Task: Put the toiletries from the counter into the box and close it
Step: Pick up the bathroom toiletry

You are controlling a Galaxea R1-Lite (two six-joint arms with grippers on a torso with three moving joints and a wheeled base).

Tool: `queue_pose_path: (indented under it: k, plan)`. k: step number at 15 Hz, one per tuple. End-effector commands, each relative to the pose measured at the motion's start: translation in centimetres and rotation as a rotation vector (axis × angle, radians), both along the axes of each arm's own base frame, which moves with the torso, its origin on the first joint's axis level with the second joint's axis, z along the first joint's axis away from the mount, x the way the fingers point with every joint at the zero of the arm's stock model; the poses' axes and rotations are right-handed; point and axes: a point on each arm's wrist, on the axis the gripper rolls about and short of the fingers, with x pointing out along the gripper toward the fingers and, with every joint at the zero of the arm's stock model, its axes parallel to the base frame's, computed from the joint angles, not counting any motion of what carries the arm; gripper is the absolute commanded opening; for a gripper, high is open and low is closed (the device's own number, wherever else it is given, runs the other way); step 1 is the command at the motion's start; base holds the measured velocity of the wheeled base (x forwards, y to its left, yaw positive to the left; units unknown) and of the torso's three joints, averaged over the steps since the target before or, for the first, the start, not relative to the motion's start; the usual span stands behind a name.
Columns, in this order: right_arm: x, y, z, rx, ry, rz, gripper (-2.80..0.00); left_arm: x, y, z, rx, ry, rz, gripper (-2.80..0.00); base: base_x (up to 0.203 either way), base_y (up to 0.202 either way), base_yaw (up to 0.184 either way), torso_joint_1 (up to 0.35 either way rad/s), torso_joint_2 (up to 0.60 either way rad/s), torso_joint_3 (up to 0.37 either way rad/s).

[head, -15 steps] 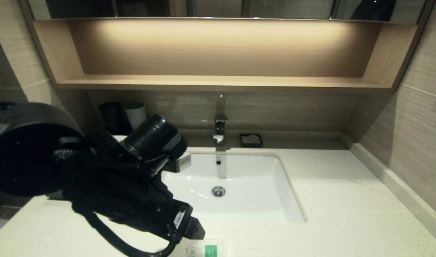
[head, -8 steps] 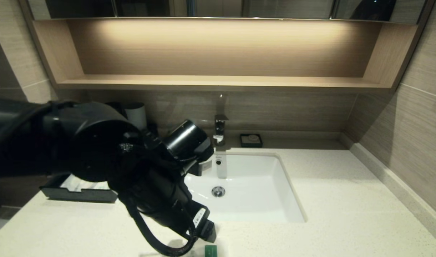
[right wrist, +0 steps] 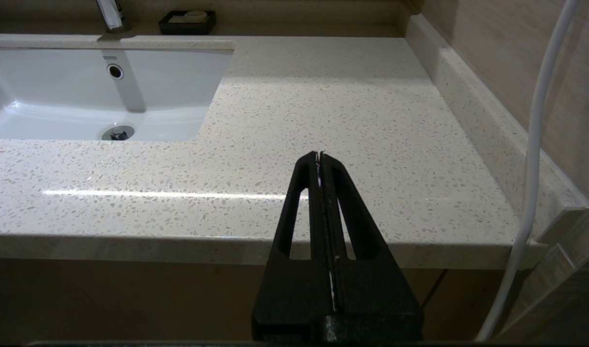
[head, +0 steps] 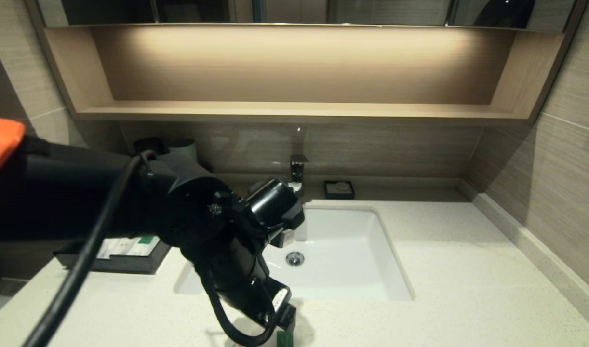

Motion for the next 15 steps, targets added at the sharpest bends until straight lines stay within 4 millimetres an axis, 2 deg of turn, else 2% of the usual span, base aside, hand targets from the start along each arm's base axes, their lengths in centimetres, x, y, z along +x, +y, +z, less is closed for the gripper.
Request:
queue_pose_path:
  k: [1, 15]
  plan:
    - [0.02, 0.00, -0.03, -0.001, 0.002, 0.001, -2.80, 0.01, -0.21, -0.40, 0.013, 0.014, -0.003, 0.00, 0.000, 0.000, 0.000, 0.000, 0.00, 0.000]
    - [0.02, 0.00, -0.03, -0.001, 0.002, 0.000, -2.80, -0.46, -0.86, -0.69, 0.028, 0.011, -0.061, 0.00, 0.000, 0.000, 0.000, 0.000, 0.00, 0.000]
